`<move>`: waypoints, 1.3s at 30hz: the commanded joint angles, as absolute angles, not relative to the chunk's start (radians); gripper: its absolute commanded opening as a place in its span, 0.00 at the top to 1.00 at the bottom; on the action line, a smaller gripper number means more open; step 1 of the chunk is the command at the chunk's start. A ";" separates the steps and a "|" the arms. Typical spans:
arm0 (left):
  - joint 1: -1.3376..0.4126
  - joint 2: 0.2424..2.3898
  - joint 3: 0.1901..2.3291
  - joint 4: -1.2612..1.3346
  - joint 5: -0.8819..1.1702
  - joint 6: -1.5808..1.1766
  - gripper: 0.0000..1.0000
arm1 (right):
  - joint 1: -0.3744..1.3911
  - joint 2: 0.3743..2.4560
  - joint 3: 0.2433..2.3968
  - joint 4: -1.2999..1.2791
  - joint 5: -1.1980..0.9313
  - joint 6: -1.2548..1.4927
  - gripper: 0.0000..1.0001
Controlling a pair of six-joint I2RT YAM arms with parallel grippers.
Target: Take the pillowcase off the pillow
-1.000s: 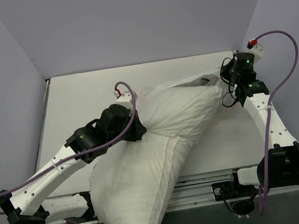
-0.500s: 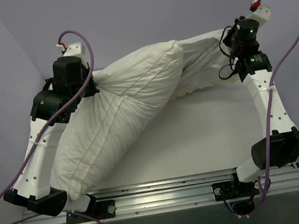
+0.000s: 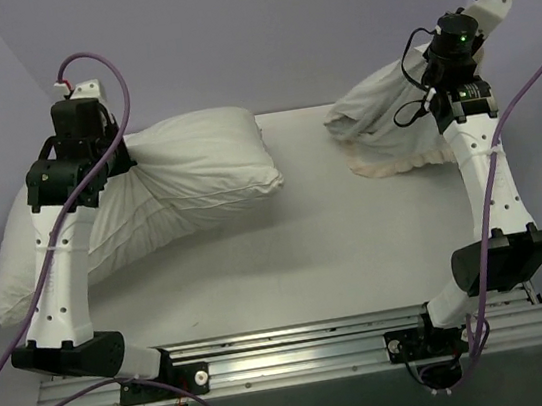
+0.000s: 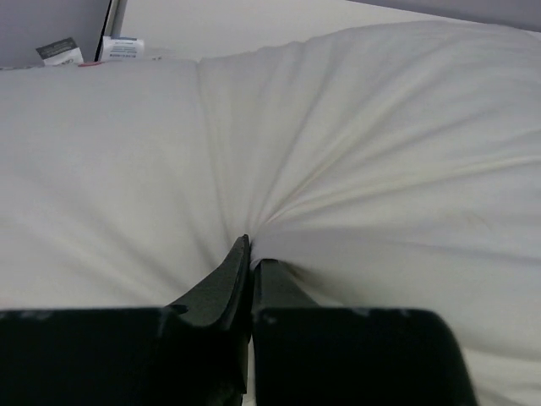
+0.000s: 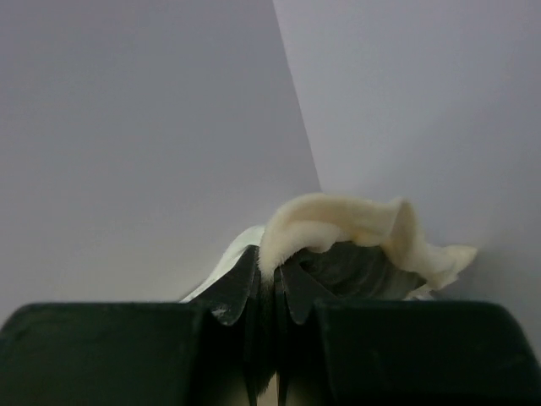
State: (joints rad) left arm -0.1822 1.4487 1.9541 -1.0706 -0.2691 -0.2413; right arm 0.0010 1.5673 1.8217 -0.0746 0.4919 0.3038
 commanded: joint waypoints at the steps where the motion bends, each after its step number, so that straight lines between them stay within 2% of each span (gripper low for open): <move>1: -0.178 1.394 2.020 -0.885 -0.348 -0.229 0.98 | -0.006 1.551 1.842 -0.015 0.581 0.253 1.00; 8: -0.176 1.540 2.028 -0.824 -0.426 -0.256 0.98 | -0.006 1.532 1.890 -0.015 0.721 0.169 1.00; 14: -0.175 1.601 1.976 -0.695 -0.535 -0.316 0.98 | 0.090 1.557 1.876 0.023 0.442 0.061 1.00; 19: -0.175 1.602 1.905 -0.638 -0.523 -0.340 0.98 | 0.313 1.603 1.783 -0.031 0.327 0.081 1.00; 20: -0.175 1.588 1.890 -0.632 -0.511 -0.345 0.96 | 0.336 1.611 1.740 -0.022 0.299 0.113 0.96; 22: -0.176 1.563 1.852 -0.620 -0.453 -0.356 0.86 | 0.394 1.661 1.720 -0.020 0.221 0.129 0.78; 23: -0.179 1.536 1.812 -0.612 -0.436 -0.357 0.77 | 0.409 1.686 1.727 -0.037 0.186 0.144 0.63; 24: -0.179 1.517 1.796 -0.614 -0.417 -0.360 0.53 | 0.423 1.733 1.742 -0.095 0.189 0.149 0.58; 25: -0.181 1.482 1.781 -0.615 -0.387 -0.360 0.41 | 0.448 1.750 1.774 -0.121 0.192 0.153 0.51; 26: -0.184 1.462 1.754 -0.623 -0.377 -0.360 0.32 | 0.457 1.761 1.785 -0.141 0.199 0.156 0.49; 27: -0.184 1.439 1.740 -0.629 -0.368 -0.362 0.18 | 0.466 1.761 1.787 -0.156 0.201 0.161 0.47; 29: -0.187 1.370 1.706 -0.643 -0.336 -0.362 0.07 | 0.488 1.740 1.772 -0.155 0.193 0.170 0.37; 30: -0.189 1.344 1.695 -0.649 -0.327 -0.359 0.04 | 0.489 1.712 1.764 -0.153 0.166 0.184 0.33; 34: -0.190 1.224 1.680 -0.727 -0.272 -0.342 0.06 | 0.494 1.646 1.752 -0.187 0.109 0.204 0.15; 39: -0.189 1.103 1.651 -0.801 -0.215 -0.321 0.06 | 0.495 1.498 1.701 -0.242 0.106 0.204 0.07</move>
